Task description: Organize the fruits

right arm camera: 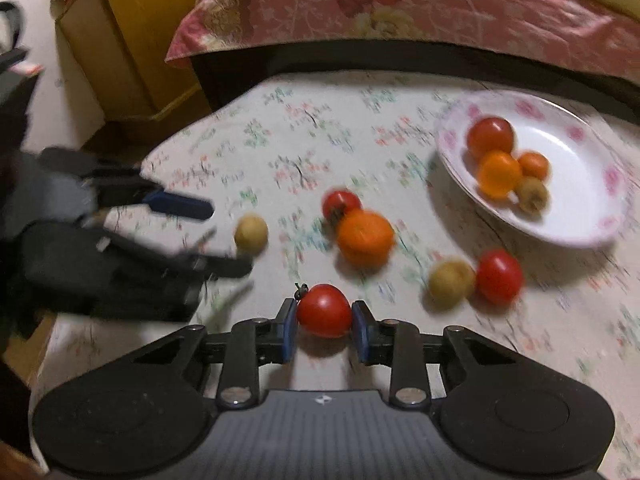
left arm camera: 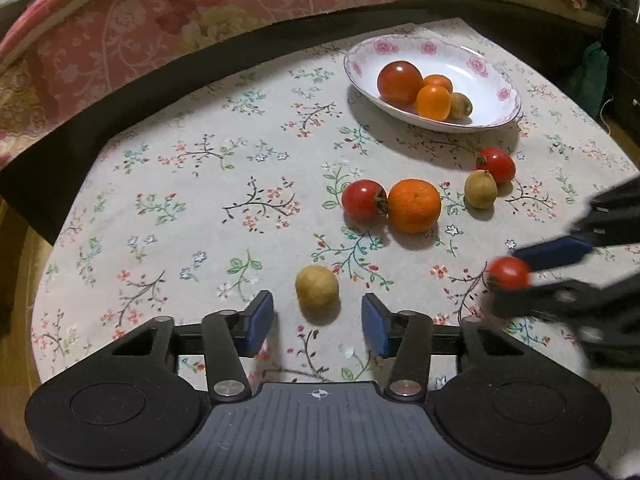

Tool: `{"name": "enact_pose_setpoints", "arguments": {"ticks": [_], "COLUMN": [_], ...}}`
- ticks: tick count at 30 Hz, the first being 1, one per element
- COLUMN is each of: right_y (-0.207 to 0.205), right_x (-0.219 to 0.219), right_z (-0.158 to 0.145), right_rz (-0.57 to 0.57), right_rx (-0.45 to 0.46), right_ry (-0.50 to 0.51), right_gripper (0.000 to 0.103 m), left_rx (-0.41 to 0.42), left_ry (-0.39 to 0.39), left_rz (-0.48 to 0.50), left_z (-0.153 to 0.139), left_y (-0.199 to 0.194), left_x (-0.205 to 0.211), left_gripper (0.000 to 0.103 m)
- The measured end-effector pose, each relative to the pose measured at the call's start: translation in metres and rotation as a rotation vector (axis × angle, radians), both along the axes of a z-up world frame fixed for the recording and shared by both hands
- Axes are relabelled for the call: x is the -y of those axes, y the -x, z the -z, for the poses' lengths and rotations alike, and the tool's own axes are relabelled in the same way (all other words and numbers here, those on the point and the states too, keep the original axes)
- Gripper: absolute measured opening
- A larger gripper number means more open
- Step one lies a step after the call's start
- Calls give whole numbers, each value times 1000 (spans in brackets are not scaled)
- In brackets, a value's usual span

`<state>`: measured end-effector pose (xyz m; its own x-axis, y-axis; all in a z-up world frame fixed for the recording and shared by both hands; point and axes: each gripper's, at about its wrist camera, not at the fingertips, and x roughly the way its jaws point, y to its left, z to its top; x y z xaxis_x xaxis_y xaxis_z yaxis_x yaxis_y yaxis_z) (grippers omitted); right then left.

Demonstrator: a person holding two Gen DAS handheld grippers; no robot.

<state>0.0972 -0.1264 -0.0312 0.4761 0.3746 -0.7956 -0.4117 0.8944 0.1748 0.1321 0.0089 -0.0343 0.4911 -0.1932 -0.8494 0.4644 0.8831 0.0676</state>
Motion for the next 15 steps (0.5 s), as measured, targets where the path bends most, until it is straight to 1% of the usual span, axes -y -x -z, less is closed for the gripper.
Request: {"name": "enact_pose_setpoints", "arguments": {"ticks": [2,4,5,6,7,11,15], "right_y": [11,17,19,21,22,20,16], "right_x": [10,18,20,22,24,32,38], "right_z": [-4,-8,-10,-12,-13,-5,3], "right_rz": [13,32,38,42,47,68,79], "right_rx": [-16,-24,-20,-10,-1,-2,4], "right_ry": [7,3,2,3,6,20,49], "right_gripper": [30,30,30,30,30,30,30], "left_rx": [3,5,7,10,7,8,0], "left_ry": [1,2,-3,-3,2,-15,25], "left_rz": [-11,-29,-38,-44,-43,-24,-3], "left_z": [0,0,0,0,0,-2,-12], "left_y": [-3,-6,-7,-8,-9,-4,7], "left_x": [3,5,5,6,6,9,12], "left_gripper": [52,42,39,34,31,31,31]}}
